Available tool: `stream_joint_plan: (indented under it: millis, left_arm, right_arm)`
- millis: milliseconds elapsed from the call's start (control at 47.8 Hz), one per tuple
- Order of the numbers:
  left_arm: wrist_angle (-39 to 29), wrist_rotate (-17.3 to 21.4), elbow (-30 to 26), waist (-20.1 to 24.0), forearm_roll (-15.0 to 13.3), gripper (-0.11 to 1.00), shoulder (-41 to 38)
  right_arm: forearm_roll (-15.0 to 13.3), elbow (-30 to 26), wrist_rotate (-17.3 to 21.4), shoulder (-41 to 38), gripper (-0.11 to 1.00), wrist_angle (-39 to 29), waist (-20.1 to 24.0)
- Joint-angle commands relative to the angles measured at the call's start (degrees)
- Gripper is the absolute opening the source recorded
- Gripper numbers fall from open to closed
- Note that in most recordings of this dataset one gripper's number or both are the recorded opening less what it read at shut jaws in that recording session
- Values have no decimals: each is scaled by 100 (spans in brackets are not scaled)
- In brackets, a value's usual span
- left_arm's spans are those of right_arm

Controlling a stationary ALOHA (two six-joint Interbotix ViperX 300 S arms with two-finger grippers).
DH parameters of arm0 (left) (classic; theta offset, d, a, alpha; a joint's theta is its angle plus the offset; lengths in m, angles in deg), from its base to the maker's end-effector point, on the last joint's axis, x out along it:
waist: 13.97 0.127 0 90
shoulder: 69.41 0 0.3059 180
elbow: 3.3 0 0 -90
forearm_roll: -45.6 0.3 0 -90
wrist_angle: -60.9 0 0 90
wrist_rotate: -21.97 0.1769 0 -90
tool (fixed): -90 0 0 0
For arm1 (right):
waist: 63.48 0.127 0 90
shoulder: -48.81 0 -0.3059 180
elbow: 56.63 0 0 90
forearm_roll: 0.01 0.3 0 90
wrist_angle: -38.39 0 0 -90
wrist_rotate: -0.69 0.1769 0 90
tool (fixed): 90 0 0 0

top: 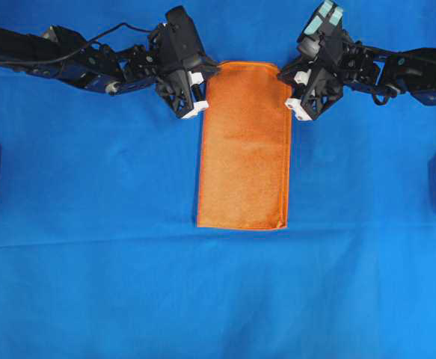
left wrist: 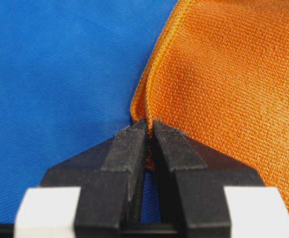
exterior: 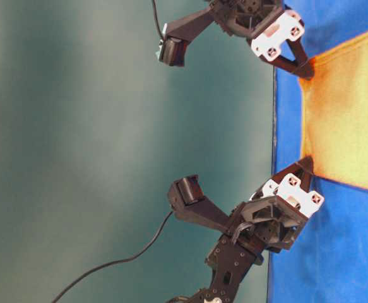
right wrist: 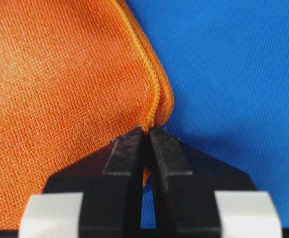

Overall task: Fold the orange towel.
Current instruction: 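Grasp the top corners of the vertical strip with both grippers, then pull the top edge down to the bottom edge, folding the strip in half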

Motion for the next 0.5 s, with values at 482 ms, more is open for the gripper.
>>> stream_joint_plan:
  millis: [482]
  left_arm:
    - [-53, 18, -132, 352, 18, 2, 545]
  right_arm:
    - [-18, -387, -105, 132, 3, -185, -272]
